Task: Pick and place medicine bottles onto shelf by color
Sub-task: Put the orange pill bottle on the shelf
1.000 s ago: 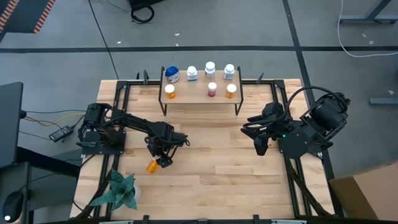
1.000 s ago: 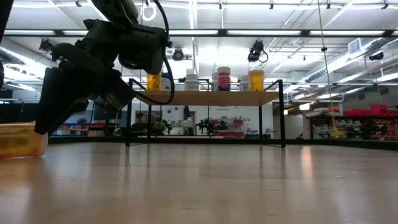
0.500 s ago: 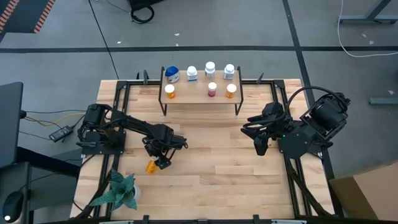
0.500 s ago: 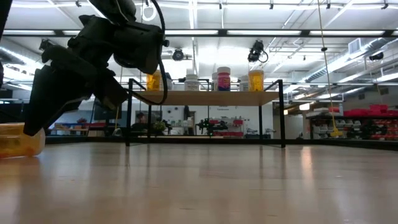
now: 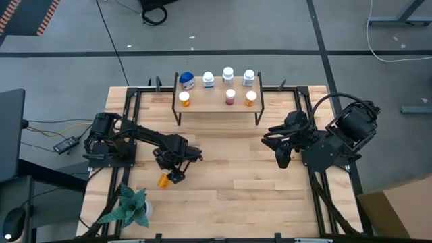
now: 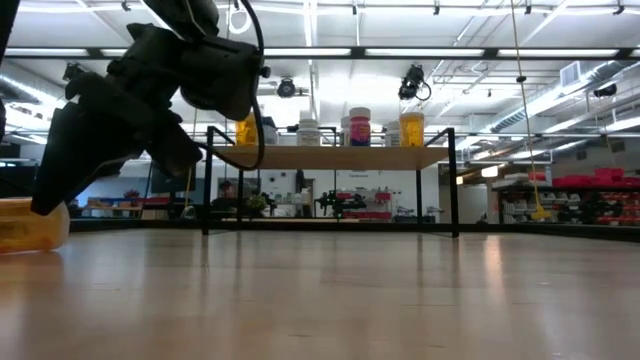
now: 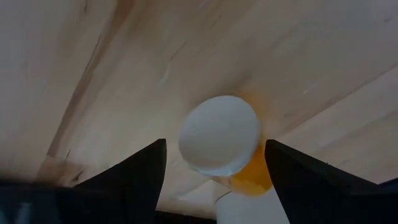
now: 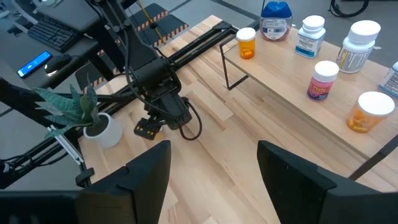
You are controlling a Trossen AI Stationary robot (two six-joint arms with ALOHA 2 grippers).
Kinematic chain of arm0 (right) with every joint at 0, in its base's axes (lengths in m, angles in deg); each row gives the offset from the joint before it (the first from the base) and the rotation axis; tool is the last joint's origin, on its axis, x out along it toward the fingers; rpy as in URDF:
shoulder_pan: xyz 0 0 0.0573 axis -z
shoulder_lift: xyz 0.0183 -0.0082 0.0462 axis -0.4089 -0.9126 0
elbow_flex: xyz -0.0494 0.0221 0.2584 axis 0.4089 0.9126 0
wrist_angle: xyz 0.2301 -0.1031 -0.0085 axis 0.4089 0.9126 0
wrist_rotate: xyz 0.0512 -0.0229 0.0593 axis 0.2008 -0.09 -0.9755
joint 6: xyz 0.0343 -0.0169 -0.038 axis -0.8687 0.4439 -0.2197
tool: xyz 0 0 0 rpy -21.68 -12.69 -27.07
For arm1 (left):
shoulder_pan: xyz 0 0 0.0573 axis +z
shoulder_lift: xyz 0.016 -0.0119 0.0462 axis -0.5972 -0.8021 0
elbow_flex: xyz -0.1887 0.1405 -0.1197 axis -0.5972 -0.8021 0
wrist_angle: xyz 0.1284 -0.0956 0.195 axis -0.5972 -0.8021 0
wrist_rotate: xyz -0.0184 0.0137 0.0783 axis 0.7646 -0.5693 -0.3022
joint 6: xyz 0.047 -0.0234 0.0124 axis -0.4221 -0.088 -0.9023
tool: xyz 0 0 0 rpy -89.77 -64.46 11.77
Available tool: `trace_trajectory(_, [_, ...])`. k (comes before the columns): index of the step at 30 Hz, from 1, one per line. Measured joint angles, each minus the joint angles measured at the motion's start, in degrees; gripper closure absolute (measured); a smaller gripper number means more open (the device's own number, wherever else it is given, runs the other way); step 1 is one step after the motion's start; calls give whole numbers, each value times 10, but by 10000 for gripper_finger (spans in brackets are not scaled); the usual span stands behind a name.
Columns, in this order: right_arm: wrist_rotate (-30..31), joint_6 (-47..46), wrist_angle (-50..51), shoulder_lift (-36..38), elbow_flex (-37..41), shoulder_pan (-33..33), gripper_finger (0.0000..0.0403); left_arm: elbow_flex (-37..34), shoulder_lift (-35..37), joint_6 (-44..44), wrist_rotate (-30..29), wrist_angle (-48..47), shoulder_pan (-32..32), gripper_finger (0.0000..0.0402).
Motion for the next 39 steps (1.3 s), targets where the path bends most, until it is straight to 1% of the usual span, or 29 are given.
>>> trace_trajectory(5, [0, 0, 0, 0, 0, 0, 156, 0, 0, 15, 0, -19, 0, 122])
trace_trajectory(13, [0, 0, 0, 0, 0, 0, 156, -1, 0, 15, -3, -6, 0, 122])
trace_trajectory(16, [0, -3, 0, 0, 0, 0, 156, -17, 0, 31, -4, 1, 0, 122])
trace_trajectory(22, [0, -3, 0, 0, 0, 0, 156, -61, 0, 59, 35, 11, -7, 122])
trace_trajectory(28, [0, 5, 0, 0, 0, 0, 156, -66, 0, 62, 39, 23, -12, 122])
trace_trajectory(33, [2, 6, 0, 0, 0, 0, 156, -66, 0, 60, 57, 25, -11, 123])
trace_trajectory(36, [2, 6, 0, 0, 0, 0, 156, -66, 0, 59, 65, 24, -11, 132])
trace_trajectory(39, [2, 7, 0, 0, 0, 0, 156, -66, 0, 59, 74, 24, -11, 150])
